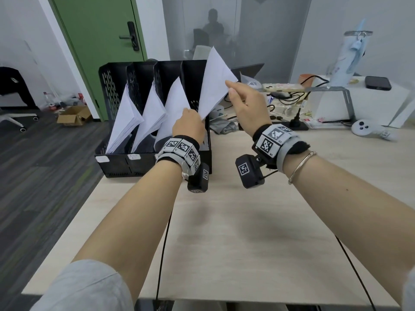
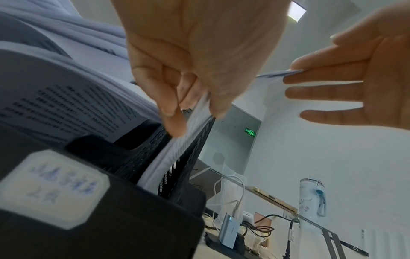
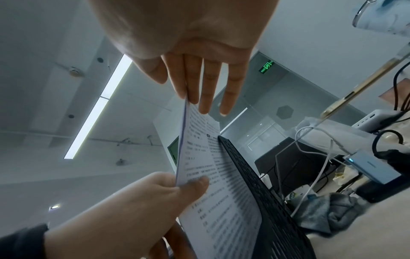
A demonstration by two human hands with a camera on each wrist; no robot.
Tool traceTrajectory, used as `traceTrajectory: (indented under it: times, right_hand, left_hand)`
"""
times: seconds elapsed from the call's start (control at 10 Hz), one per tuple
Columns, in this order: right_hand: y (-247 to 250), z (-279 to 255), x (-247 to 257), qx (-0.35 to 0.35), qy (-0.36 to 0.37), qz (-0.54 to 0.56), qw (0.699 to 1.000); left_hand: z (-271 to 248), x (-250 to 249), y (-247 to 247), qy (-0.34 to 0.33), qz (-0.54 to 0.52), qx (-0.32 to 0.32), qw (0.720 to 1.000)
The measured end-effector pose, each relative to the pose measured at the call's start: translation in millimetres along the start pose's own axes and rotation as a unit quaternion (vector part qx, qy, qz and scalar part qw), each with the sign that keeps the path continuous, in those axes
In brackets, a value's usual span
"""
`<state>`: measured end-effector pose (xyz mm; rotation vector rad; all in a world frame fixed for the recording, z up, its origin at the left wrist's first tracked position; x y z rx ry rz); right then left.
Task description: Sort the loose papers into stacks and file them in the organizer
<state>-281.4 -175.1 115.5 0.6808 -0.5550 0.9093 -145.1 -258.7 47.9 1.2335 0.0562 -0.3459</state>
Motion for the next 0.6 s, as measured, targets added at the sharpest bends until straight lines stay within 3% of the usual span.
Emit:
traceTrajectory:
  times: [0.2,0.5,0.6]
  right_hand:
    - [-21.0,-1.6,-15.9,0.029,-0.055,-0.015,0.998]
    - [-50.9,-25.4,-66.4,0.130,-0.200,-0.025,0.971]
    - [-41.6,-27.4,-69.8,0.113,-0.193,-0.023,0.974]
  left_hand:
    - [-2.0,6.9,-8.9,-0.030,0.039,0.001,0.999]
    - [-23.3,2.4,0.5,-0.058,0.074,-0.048,0.994]
    - [-31.7,-1.8,-1.9,-0.060,0.069,-0.058,0.994]
Point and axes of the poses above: each hand's wrist, its own z-axis towards the middle knuckle, its own y-axis out of the back of the hand, x = y × z, the point moved 9 cm from there along z, towards the middle knuckle, and after that the axes turned 11 degrees about z, right-handed, at the moved point
